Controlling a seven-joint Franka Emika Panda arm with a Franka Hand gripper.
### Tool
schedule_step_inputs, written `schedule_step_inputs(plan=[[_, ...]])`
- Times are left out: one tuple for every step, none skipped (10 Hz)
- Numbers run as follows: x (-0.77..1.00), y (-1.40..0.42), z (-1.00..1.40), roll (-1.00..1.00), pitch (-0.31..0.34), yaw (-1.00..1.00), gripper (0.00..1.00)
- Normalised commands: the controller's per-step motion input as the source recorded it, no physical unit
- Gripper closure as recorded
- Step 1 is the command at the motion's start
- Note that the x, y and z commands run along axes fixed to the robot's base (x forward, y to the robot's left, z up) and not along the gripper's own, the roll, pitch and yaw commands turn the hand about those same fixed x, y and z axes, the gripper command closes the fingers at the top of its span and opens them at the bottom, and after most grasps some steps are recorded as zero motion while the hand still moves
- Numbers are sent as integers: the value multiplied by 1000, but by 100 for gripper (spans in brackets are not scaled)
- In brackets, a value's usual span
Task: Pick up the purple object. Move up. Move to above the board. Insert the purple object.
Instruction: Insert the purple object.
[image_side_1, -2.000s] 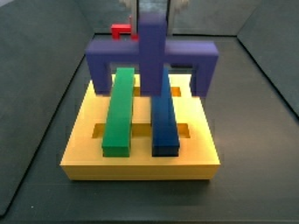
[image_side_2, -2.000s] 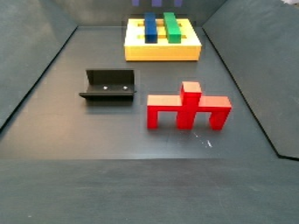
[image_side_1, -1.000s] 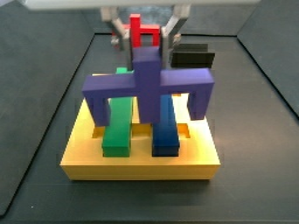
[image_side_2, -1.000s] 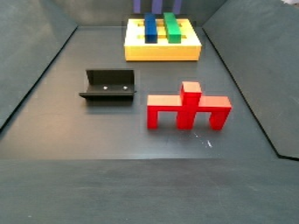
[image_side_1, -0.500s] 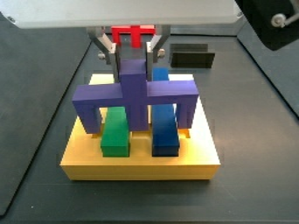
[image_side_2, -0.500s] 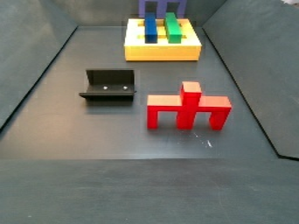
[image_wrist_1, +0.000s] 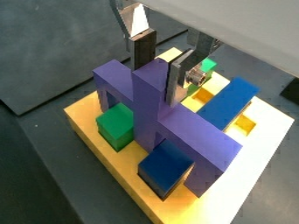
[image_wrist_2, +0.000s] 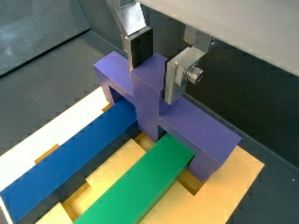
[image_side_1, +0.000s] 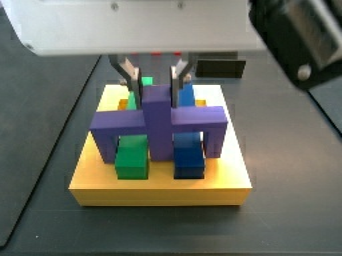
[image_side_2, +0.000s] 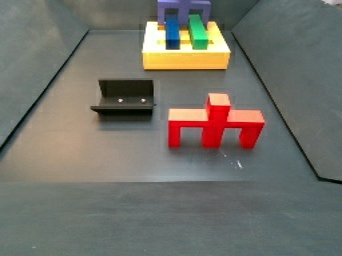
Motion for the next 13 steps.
schedule_step_inputs(plan=[[-23,0,-209,0,0,0,100],[-106,160,0,0,0,-83,100],[6,0,197,164,44,-57,100],[0,0,0,219,26,-37,100],[174,6,0,247,66,-51,100],[94,0,-17,296,73,-26,100],[160,0,0,370,116,-11,100],[137,0,-20,320,100,-11,100],[34,0,-66,250,84,0,100],[0,0,-183,171,36,0,100],[0,0,-303,0,-9,0,100],[0,0,-303,-100,-71,0,100],[0,0,-286,-44,-44,0,100]])
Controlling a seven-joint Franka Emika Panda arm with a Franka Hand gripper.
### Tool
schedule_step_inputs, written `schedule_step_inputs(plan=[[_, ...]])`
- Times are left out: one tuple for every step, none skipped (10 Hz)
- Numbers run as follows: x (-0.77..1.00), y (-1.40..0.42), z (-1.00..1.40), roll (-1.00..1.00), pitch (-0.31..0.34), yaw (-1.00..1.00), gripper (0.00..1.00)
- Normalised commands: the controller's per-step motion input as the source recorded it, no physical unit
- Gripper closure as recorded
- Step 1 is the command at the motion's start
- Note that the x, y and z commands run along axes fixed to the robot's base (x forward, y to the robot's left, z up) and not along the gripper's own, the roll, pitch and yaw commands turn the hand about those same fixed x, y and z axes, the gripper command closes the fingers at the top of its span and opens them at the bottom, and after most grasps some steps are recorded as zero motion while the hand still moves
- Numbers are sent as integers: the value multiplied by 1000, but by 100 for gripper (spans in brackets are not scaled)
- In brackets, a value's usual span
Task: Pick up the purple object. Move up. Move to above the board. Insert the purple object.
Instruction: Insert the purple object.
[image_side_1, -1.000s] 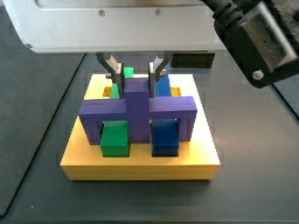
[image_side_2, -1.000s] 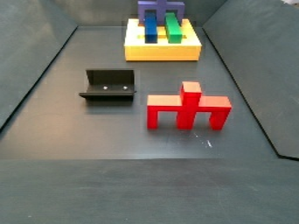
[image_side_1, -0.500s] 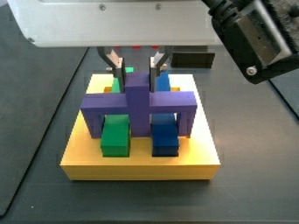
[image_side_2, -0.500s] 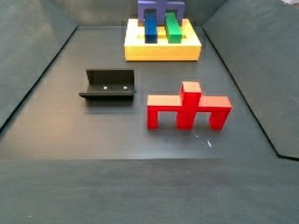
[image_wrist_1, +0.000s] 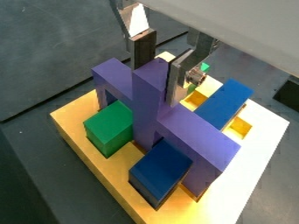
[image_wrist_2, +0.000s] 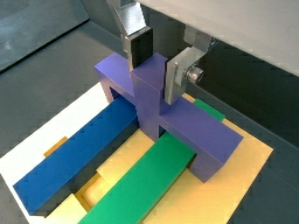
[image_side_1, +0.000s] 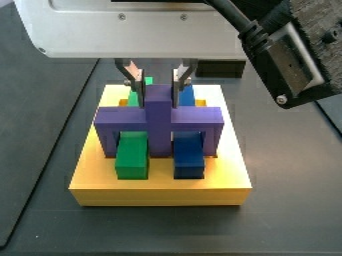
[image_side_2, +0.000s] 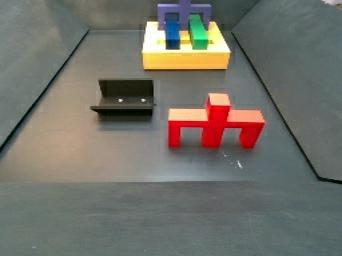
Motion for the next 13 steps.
schedule_step_inputs(plan=[[0,-83,-223,-124,-60,0,100],[9,-114,-114,-161,-83,0,100],[66,-63,-120,-164,-93,0,100],[120,0,-97,-151,-77,0,100],[277,-26,0,-101,0,0,100],[186,0,103,-87,0,0,100],[111,80,0,-187,-34,0,100],[60,114,0,-213,-64,0,100],[37,71,9,-200,-61,0,100],[0,66,83,-171,-51,43,100],[0,200,0,-201,-123,37,100],[0,31,0,0,0,0,100],[0,-3,34,-153,0,0,100]])
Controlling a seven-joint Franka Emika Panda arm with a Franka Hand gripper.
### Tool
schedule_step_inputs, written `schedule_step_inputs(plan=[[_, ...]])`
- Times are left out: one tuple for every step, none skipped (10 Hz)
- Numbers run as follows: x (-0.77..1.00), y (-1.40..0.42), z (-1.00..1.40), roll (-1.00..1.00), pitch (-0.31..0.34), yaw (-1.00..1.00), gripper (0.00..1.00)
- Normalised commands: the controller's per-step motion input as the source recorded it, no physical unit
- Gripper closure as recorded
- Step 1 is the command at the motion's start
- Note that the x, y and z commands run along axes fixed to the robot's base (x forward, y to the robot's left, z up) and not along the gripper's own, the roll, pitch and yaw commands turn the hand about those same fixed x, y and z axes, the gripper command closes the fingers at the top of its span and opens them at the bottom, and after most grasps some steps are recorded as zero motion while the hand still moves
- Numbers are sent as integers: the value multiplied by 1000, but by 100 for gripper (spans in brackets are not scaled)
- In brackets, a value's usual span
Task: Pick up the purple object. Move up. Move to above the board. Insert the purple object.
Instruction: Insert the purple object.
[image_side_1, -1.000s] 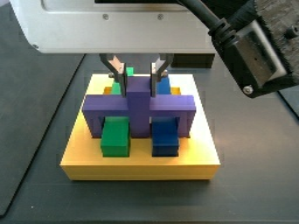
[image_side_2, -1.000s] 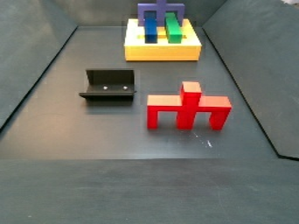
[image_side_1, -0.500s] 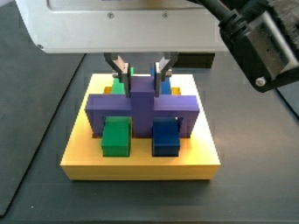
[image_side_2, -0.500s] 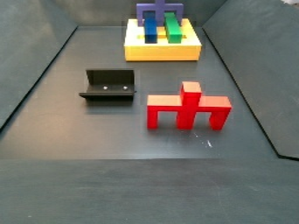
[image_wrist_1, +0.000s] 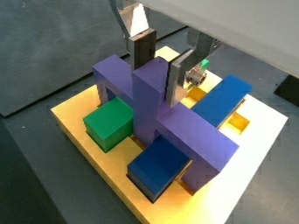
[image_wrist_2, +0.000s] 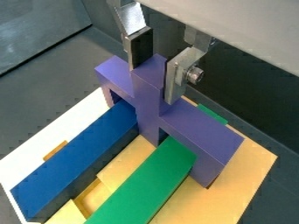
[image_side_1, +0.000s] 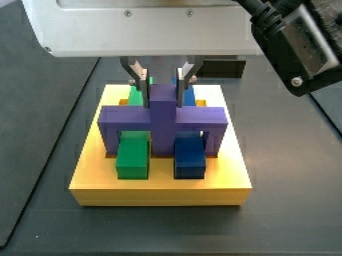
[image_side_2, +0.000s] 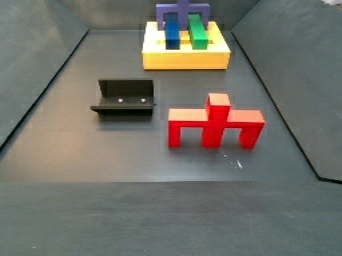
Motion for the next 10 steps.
schedule_step_inputs(plan=[[0,-54,60,-221,-26,0,100],[0,-31,23,-150,-36,0,100],[0,-77,137,-191,-17,0,100],[0,-40,229,-219,-40,0,100],[-23,0,26,-109,-16,0,100],[-103,0,0,-64,-4,0,100],[-171,66,-17,-50,0,0,100],[-189,43,-77,-37,0,0,100],[-260,0,-91,-37,-7,0,100],[-194,0,-103,-83,-17,0,100]])
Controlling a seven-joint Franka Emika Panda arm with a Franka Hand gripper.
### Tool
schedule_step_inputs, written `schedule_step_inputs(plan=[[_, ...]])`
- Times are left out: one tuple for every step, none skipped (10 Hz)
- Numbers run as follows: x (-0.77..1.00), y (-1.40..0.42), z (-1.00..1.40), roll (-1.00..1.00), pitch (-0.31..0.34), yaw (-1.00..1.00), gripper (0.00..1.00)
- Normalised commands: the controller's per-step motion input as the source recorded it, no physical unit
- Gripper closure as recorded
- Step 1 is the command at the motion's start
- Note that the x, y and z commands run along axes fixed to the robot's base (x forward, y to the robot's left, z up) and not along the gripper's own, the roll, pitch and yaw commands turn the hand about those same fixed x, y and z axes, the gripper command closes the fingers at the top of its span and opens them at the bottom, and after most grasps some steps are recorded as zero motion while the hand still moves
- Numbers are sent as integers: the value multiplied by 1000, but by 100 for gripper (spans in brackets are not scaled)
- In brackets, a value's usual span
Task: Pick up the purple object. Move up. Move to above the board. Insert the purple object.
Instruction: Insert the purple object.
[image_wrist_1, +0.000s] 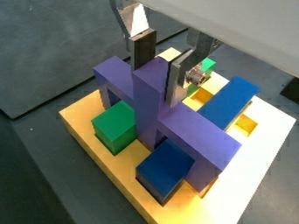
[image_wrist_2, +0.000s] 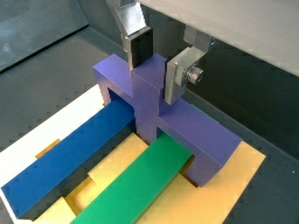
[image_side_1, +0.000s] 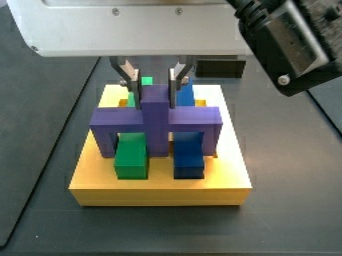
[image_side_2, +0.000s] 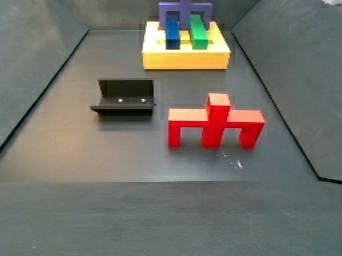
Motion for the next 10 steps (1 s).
schedule_step_inputs(plan=[[0,-20,-106,-93,-7,0,100],[0,0,-183,-29,0,0,100],[114,0,-246,-27,31,0,100],[114,0,-271,-101,13,0,100],[14,0,-306,-187,0,34,100],[0,0,-380,-180,-3,20,100],[0,0,-406,-239,-13,43,100],[80,0,-320,-286,-16,57,100],[257,-137,-271,-259,-20,0,100],[189,0,-206,-231,-41,0,100]])
